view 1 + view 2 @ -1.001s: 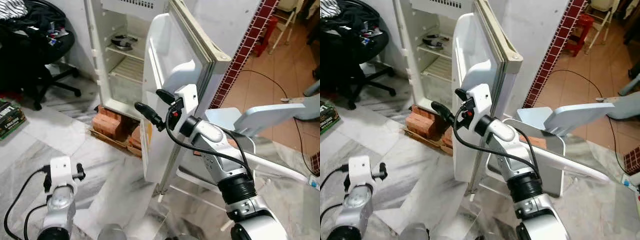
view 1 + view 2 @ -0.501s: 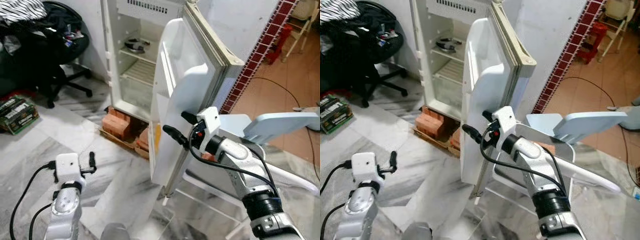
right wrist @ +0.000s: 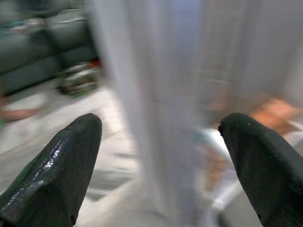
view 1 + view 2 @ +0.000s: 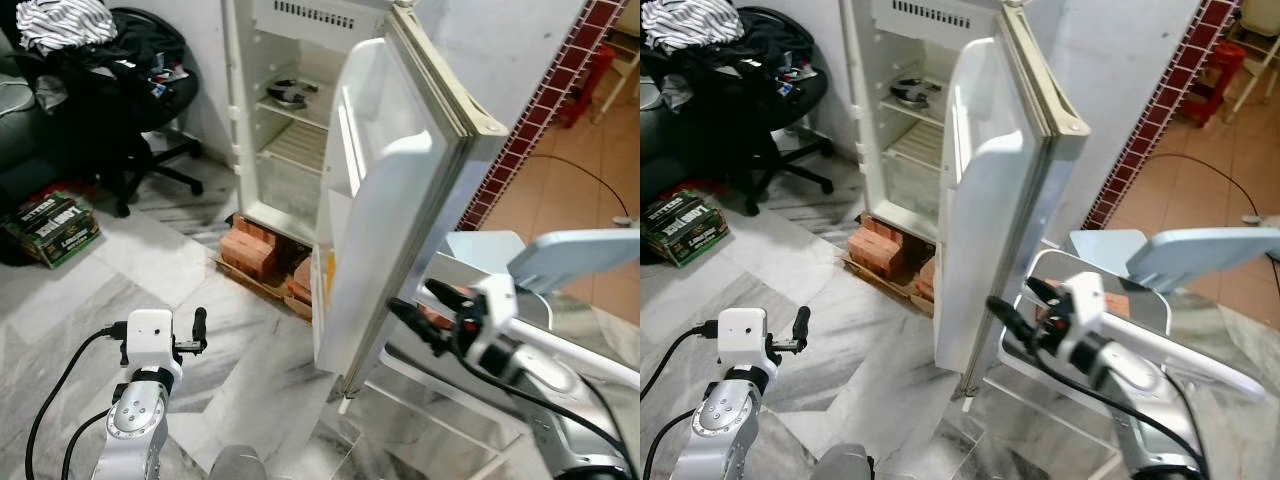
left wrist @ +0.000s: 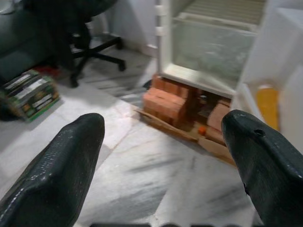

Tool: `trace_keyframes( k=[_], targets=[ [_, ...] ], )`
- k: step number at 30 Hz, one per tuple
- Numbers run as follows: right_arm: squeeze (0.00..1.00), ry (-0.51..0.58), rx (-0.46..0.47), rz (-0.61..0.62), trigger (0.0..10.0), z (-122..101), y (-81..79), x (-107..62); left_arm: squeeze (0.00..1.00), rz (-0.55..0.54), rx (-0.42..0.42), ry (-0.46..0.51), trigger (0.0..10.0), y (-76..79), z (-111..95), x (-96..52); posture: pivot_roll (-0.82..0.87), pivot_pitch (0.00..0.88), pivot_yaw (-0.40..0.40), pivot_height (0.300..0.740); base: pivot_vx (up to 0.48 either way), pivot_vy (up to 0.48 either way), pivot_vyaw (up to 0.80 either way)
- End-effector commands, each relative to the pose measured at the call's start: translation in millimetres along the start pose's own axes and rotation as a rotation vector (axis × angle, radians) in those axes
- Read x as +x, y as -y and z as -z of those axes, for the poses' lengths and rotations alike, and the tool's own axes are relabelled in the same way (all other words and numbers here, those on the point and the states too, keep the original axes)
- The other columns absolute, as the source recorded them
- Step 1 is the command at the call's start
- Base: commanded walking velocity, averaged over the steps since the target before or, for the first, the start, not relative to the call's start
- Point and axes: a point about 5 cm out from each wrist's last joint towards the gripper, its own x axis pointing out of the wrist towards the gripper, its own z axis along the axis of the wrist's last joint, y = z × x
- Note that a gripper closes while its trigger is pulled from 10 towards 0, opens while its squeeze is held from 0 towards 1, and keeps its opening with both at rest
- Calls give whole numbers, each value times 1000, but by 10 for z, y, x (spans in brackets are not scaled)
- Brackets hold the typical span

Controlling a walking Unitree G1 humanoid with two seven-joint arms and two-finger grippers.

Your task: Restocking fridge

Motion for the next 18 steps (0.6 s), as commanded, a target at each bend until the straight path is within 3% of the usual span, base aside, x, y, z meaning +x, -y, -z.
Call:
trace_keyframes(
  k=[1, 11, 13, 18],
  targets=[
    [0, 33, -39, 82, 10000, -78, 84, -32, 0, 17, 15, -2, 10000, 22, -24, -3, 107, 0, -25, 740, 0, 0, 0],
    [0, 233, -90, 183, 10000, -563, 72, 186, 0, 24, 21, -12, 10000, 32, -22, -17, 114, 0, -24, 740, 0, 0, 0],
    [0, 354, -64, 103, 10000, -942, -98, 442, 0, 28, 21, -19, 10000, 48, -21, -5, 116, 0, -28, 740, 0, 0, 0],
    [0, 387, -73, 52, 10000, -1085, -166, 562, 0, 32, 23, -22, 10000, 66, -25, 11, 127, 0, -39, 740, 0, 0, 0]
  ],
)
